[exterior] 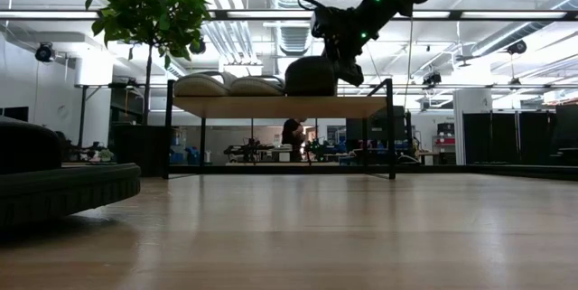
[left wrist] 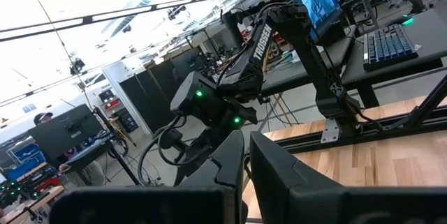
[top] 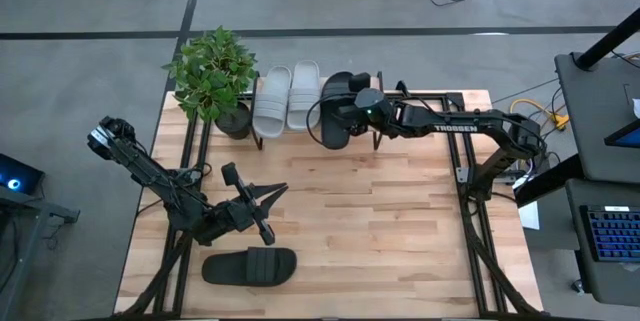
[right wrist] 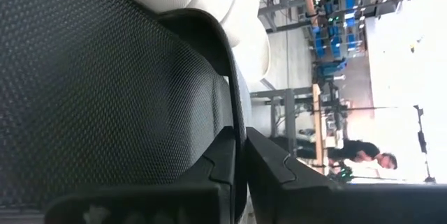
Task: Pick and place slides into the shelf
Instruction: Put the right black slipper on the shelf
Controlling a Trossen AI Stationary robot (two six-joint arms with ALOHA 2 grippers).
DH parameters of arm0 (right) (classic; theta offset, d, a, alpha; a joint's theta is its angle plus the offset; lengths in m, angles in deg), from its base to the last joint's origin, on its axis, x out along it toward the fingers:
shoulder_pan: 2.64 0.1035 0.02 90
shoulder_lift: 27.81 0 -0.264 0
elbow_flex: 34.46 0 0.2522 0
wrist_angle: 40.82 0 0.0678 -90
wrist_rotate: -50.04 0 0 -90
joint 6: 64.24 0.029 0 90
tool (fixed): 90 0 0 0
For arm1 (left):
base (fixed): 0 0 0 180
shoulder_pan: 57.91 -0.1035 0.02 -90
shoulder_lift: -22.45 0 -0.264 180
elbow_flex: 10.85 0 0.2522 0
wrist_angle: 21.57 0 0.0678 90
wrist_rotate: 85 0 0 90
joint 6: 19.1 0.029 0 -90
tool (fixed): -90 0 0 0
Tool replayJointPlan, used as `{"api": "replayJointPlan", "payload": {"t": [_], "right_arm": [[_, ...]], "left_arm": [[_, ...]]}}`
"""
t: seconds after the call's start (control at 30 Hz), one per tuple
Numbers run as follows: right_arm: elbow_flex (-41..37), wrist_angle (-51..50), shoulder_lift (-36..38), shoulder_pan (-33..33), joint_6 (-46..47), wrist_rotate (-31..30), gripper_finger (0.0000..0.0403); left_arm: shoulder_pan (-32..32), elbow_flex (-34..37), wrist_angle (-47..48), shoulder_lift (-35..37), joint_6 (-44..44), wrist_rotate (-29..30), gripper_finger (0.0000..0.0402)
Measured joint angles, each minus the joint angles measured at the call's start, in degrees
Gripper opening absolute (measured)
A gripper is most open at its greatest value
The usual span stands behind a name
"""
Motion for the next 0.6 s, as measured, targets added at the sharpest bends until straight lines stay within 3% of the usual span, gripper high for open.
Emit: {"api": "replayJointPlan", "payload": {"t": [0.6], "right_arm": [[0.0, 2.8, 0.0, -3.1, -1.6, 2.0, 0.0012]], "left_arm": [[0.0, 0.0, 0.0, 0.0, 0.0, 0.0, 0.0011]]}}
